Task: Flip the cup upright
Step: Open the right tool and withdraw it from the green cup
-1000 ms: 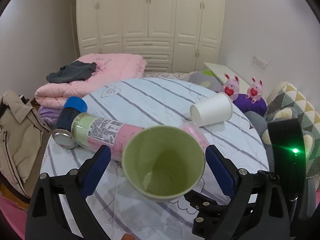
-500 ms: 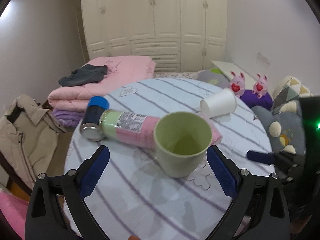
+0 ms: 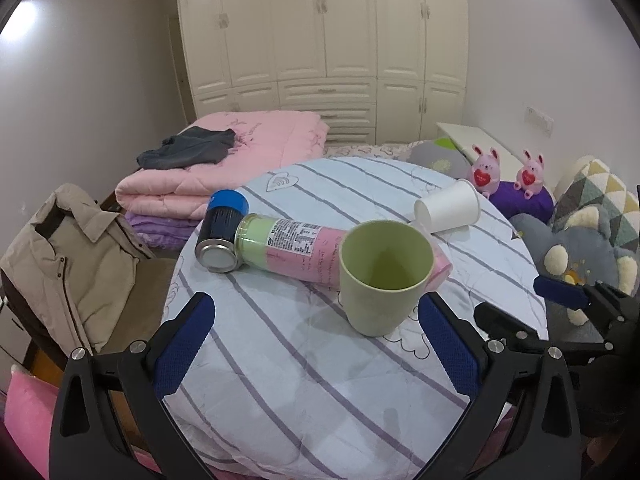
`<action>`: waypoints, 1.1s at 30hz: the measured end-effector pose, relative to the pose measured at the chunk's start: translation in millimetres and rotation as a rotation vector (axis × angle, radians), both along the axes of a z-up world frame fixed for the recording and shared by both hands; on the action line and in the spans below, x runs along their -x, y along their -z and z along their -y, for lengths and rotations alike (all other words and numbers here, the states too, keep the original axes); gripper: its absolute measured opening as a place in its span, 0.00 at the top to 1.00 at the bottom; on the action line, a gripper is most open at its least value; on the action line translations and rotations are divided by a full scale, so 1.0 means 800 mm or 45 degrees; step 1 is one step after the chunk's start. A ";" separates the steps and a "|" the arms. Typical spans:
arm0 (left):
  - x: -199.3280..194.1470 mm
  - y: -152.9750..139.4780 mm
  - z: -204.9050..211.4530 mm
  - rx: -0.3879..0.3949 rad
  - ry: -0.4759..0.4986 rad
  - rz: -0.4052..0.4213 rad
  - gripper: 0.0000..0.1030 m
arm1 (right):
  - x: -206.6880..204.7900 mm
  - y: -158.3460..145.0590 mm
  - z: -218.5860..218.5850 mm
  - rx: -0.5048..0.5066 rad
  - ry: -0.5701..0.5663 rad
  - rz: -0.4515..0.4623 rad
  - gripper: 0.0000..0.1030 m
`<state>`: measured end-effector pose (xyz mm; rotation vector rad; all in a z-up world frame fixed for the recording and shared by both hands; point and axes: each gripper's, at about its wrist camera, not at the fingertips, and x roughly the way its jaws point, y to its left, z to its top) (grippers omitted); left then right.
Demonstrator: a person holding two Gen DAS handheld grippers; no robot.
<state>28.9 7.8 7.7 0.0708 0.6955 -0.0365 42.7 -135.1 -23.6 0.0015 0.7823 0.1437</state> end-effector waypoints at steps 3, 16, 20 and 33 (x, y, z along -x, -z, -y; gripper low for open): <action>0.001 -0.001 0.003 -0.025 0.013 -0.005 0.00 | -0.001 -0.002 0.006 -0.019 0.023 -0.006 0.22; 0.000 -0.003 0.019 -0.035 0.066 0.001 0.00 | 0.017 -0.017 0.031 -0.096 0.102 0.047 0.22; -0.001 0.000 0.023 -0.051 0.066 0.000 0.00 | 0.018 -0.017 0.037 -0.114 0.113 0.054 0.22; -0.005 0.000 0.022 -0.037 0.036 0.031 0.00 | 0.022 -0.017 0.034 -0.091 0.134 0.112 0.22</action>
